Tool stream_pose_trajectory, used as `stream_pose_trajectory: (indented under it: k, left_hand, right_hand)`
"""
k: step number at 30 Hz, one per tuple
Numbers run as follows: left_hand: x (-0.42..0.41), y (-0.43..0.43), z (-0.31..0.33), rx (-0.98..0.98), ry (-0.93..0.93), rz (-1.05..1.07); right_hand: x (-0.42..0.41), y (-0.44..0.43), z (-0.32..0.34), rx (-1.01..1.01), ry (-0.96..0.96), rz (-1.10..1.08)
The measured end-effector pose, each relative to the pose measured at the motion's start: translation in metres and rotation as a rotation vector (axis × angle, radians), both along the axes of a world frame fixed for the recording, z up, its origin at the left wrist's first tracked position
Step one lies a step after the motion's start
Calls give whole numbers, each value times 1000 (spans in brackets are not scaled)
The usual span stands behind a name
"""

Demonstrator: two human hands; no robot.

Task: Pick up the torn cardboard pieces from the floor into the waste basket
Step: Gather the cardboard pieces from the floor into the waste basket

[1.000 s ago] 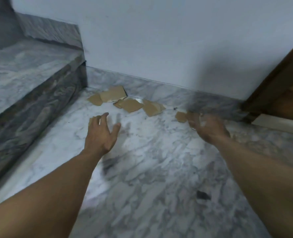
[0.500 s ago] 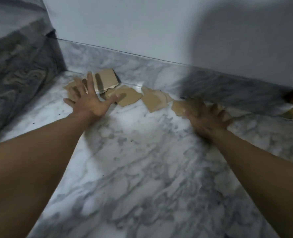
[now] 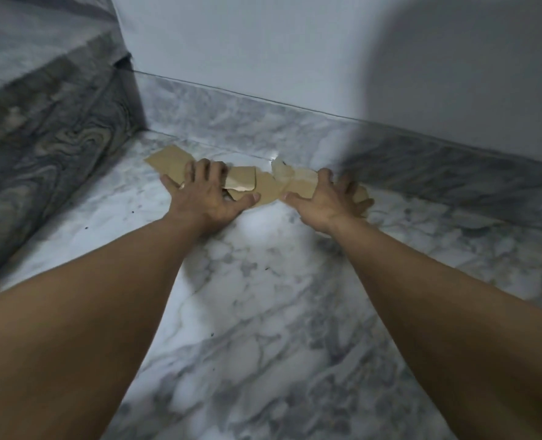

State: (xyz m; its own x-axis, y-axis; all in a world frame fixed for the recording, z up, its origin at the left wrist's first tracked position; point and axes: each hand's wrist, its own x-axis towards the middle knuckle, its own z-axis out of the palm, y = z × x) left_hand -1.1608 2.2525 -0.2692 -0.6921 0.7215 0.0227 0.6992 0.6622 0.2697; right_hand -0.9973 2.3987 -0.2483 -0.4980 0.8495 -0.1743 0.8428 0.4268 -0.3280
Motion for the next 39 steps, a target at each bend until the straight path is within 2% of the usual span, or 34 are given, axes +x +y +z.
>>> stream_pose_trajectory:
  k: [4,8,11,13,15,16,18,19,21,24,28,33,39]
  left_hand:
    - [7,-12,-5,118,23,-82]
    - [15,-25,-1,177,77,-120]
    - [11,-27,7,234,66,-4]
    - [2,-19,11,265,-26,137]
    - [-8,-9,12,195,-193,258]
    - [-12,-6,11,93,-232,268]
    - [-14,-4,10,-119,-162,212]
    - [-14,-7,12,-153,-98,186]
    - [-15,-11,21,-139,-65,171]
    - [-14,-15,35,-151,-172,236]
    - [-2,-14,60,-273,-270,169]
    - [2,-18,61,-286,-457,213]
    - [17,-22,57,-223,-448,181]
  right_hand:
    - [-3,-15,6,-11,168,190]
    - [-6,-27,8,-130,344,178]
    - [-10,-28,-5,-49,475,134]
    - [-14,-29,-11,-15,523,64]
    - [-22,-29,-10,-62,444,-2]
    - [-28,-29,-9,-82,390,-20]
    - [-36,-29,-9,-80,301,-34]
    - [-38,-31,-10,-52,262,-21]
    - [-37,-38,-18,58,210,28]
    - [-30,-50,-19,165,197,25]
    - [-20,-59,-8,94,193,5]
    - [-6,-81,-3,54,252,52]
    - [8,-80,3,-46,328,25]
